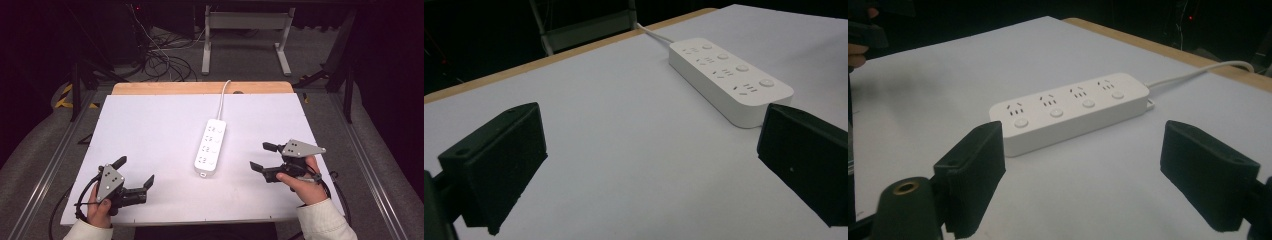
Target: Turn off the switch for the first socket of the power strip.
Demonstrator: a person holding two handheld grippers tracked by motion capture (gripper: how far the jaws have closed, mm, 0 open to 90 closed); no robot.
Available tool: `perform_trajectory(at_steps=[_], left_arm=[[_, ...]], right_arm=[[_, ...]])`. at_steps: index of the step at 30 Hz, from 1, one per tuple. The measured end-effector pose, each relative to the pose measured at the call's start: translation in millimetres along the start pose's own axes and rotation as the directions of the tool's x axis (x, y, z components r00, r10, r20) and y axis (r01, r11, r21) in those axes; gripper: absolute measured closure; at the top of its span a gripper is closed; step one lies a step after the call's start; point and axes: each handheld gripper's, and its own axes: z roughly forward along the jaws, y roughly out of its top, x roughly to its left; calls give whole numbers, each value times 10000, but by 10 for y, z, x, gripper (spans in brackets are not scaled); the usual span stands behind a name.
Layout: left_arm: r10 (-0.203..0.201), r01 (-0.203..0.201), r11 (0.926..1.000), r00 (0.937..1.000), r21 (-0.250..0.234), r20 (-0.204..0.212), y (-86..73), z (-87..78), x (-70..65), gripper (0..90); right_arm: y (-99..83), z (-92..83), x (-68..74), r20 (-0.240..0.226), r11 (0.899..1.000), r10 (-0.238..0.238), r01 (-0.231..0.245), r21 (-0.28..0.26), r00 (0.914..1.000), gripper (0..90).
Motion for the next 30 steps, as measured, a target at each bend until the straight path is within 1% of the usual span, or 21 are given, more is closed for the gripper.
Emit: perform_trajectory(at_steps=[4,8,12,14,16,19,22,24,28,30], left_arm=[[9,-9,10000,10000,10,30,-4,-4,-4,0],[75,-75,10000,10000,41,46,-8,-5,-8,0],[85,-86,9999,9999,95,85,-28,-15,-24,0],[173,-174,9998,9998,86,76,-32,-22,-24,0],[116,-117,9999,9999,107,81,-38,-30,-31,0],[141,-141,9999,9999,64,25,-41,-32,-37,0],[220,-220,9998,9997,39,-83,-41,-28,-38,0],[245,-244,9997,9996,37,-110,-43,-24,-29,0],[102,-102,9999,9999,-5,-77,-45,-23,-25,0],[-144,145,9999,9998,-28,125,-48,-19,-26,0]], right_arm=[[-153,-25,-27,153,9992,358,-360,147,9992,181],[-286,-40,-30,176,9984,550,-552,153,9983,181],[-406,-48,-4,185,9968,791,-793,110,9967,179],[-469,-37,23,142,9966,785,-788,235,9968,174],[-526,-19,52,94,9970,631,-634,445,9980,172],[-595,0,104,261,9952,440,-461,859,9987,167],[-635,13,134,252,9933,461,-485,1052,9986,169],[-629,12,132,315,9936,524,-552,984,9981,168],[-605,-10,108,532,9958,619,-653,643,9967,165],[-605,-24,100,628,9961,644,-679,556,9959,163]])
